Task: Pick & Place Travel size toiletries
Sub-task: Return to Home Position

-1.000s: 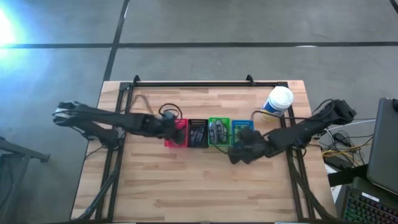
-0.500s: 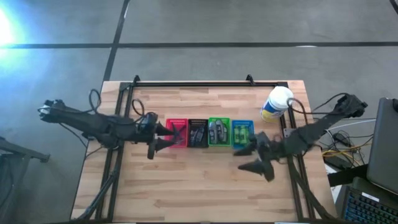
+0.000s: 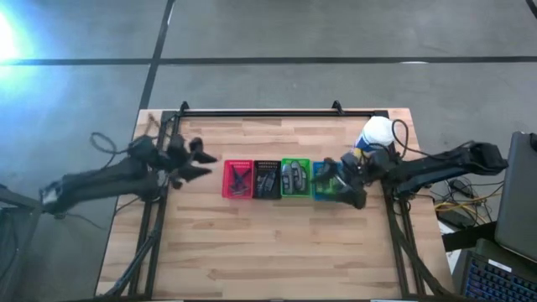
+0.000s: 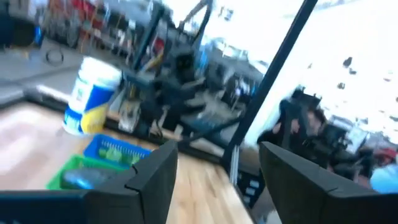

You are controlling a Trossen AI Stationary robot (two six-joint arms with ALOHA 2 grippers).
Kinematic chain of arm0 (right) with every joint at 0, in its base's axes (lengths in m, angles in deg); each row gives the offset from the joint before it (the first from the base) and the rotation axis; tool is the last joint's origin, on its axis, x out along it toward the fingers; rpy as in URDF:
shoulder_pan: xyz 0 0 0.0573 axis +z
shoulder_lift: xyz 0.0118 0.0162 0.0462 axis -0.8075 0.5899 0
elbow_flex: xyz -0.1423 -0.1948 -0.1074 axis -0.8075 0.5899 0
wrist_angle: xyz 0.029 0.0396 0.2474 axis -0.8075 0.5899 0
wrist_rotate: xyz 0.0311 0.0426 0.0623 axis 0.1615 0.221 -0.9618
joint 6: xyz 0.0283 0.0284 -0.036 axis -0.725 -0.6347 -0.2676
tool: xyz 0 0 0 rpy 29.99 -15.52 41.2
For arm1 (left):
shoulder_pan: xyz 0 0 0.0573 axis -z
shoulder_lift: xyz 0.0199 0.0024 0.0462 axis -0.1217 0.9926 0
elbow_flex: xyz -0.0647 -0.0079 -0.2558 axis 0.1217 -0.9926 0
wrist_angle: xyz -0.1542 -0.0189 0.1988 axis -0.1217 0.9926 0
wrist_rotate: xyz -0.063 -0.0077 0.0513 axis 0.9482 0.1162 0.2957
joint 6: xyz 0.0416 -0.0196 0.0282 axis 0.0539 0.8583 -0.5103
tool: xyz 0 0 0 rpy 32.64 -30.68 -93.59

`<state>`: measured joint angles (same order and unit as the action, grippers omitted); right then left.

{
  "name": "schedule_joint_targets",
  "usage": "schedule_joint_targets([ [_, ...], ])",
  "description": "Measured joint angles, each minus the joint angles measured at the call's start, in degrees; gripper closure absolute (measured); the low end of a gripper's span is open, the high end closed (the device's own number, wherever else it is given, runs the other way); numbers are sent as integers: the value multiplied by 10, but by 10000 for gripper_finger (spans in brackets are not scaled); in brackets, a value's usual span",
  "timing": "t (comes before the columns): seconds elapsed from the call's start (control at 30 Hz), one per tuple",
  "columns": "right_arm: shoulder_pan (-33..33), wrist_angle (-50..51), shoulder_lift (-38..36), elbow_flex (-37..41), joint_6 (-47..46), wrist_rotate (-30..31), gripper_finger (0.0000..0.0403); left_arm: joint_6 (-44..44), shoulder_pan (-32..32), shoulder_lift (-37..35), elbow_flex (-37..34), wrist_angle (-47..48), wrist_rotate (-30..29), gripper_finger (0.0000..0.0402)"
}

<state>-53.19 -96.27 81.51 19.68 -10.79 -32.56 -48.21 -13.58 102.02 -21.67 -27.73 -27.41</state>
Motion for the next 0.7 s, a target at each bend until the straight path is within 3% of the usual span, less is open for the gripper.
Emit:
schedule_joint_targets([
  [0.13,9,13,-43,54,54,127,45,20,-70,-100,-49,27,14,170],
  [0.3,22,13,-79,118,84,223,58,44,-86,-199,-131,42,2,170],
  [0.37,23,13,-87,142,82,237,64,44,-86,-230,-161,37,2,170],
  [0.53,23,20,-95,204,16,237,75,42,-86,-258,-146,217,2,170],
  [0.63,24,81,-94,208,-8,234,71,46,-82,-243,-145,216,1,170],
  [0.7,23,117,-90,208,-23,234,64,47,-39,-243,-143,219,-31,170],
])
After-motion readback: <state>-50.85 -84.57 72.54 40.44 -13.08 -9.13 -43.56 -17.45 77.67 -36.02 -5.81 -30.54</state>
